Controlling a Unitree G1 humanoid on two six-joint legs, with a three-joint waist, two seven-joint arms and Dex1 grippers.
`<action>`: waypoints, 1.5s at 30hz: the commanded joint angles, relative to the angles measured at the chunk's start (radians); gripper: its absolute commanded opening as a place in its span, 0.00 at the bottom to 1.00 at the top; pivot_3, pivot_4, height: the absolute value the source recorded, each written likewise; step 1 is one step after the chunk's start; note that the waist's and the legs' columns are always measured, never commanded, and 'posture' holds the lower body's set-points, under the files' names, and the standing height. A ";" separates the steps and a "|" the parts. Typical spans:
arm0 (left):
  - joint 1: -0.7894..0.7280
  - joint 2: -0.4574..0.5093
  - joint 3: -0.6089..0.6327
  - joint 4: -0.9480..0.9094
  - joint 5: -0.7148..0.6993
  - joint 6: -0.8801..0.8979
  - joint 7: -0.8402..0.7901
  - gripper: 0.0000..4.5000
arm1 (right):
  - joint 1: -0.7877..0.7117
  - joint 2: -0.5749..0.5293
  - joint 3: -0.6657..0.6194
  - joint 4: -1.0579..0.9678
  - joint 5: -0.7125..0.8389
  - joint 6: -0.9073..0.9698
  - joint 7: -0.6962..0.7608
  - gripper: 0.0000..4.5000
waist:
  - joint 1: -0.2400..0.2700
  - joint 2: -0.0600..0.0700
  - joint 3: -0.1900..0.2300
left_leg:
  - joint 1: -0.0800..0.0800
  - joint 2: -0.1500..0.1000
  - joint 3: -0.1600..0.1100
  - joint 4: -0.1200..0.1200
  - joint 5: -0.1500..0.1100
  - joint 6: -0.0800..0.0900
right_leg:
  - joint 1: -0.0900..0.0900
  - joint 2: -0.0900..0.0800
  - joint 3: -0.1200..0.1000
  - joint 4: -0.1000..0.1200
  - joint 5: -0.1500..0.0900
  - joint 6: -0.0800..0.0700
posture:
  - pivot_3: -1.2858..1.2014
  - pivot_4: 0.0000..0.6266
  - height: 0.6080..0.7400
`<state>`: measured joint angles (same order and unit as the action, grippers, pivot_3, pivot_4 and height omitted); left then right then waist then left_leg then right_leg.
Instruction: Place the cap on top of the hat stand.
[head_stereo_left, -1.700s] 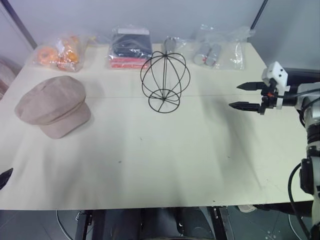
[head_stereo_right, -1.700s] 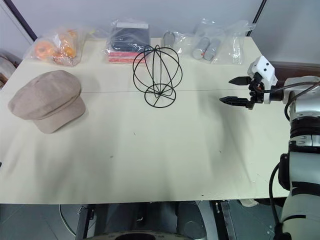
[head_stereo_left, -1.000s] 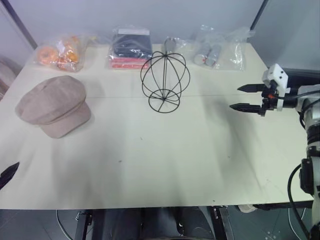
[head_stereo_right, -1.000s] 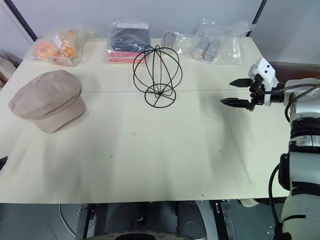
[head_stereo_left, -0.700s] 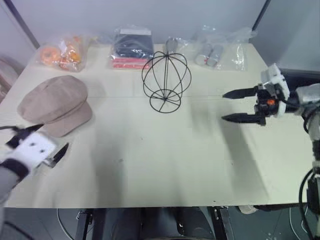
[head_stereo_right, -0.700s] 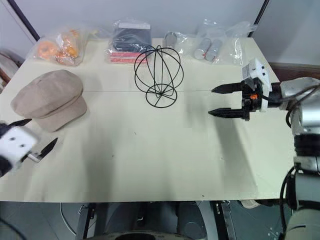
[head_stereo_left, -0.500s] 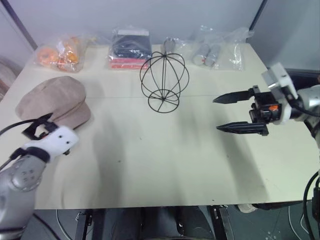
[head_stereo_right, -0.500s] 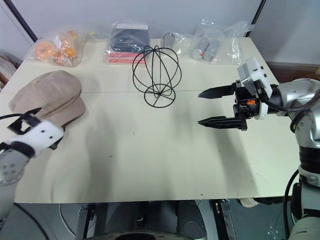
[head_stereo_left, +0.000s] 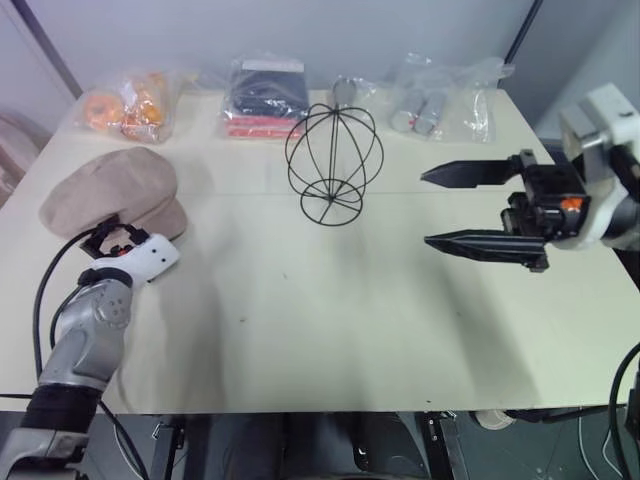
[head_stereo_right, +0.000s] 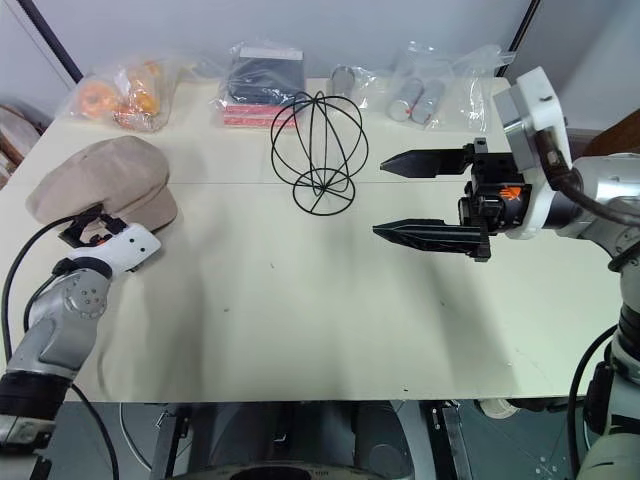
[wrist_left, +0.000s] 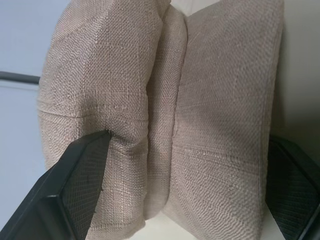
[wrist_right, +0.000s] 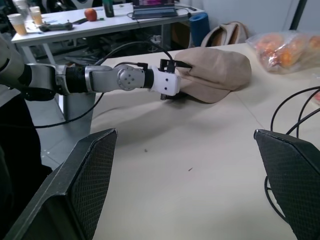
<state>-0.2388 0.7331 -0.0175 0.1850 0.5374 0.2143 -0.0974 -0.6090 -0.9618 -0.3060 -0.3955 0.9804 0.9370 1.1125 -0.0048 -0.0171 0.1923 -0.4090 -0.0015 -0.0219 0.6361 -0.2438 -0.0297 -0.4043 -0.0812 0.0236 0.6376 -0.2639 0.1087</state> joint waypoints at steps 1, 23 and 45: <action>-0.019 -0.007 -0.014 0.068 -0.007 -0.043 0.009 0.88 | -0.009 -0.025 -0.045 -0.033 0.042 -0.003 -0.027 1.00 | -0.002 0.000 0.000 | 0.000 0.000 0.000 0.001 0.000 0.000 | 0.000 0.000 0.000 0.001 0.000 0.000 | 0.52 0.24 1.00; -0.507 0.000 -0.004 -0.124 -0.080 -0.266 -0.009 0.01 | 0.003 -0.160 -0.178 0.069 0.061 -0.016 -0.104 1.00 | 0.021 -0.003 0.001 | -0.007 -0.001 -0.003 0.014 0.000 0.000 | -0.002 -0.001 -0.002 0.009 0.000 0.000 | 0.52 0.24 1.00; -0.397 -0.158 -0.264 -0.317 0.115 -0.448 -0.179 0.01 | 0.173 -0.159 -0.323 -0.013 0.155 0.010 -0.241 1.00 | 0.007 -0.001 0.001 | -0.009 -0.002 -0.001 0.017 0.000 0.001 | -0.004 0.002 -0.001 0.010 0.001 0.003 | 0.52 0.24 1.00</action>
<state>-0.6367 0.5799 -0.2699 -0.0920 0.6472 -0.2134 -0.2692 -0.4312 -1.1215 -0.6057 -0.3929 1.1217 0.9652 0.8790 0.0020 -0.0182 0.1933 -0.4180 -0.0031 -0.0232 0.6531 -0.2442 -0.0284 -0.4077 -0.0797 0.0231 0.6473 -0.2630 0.1114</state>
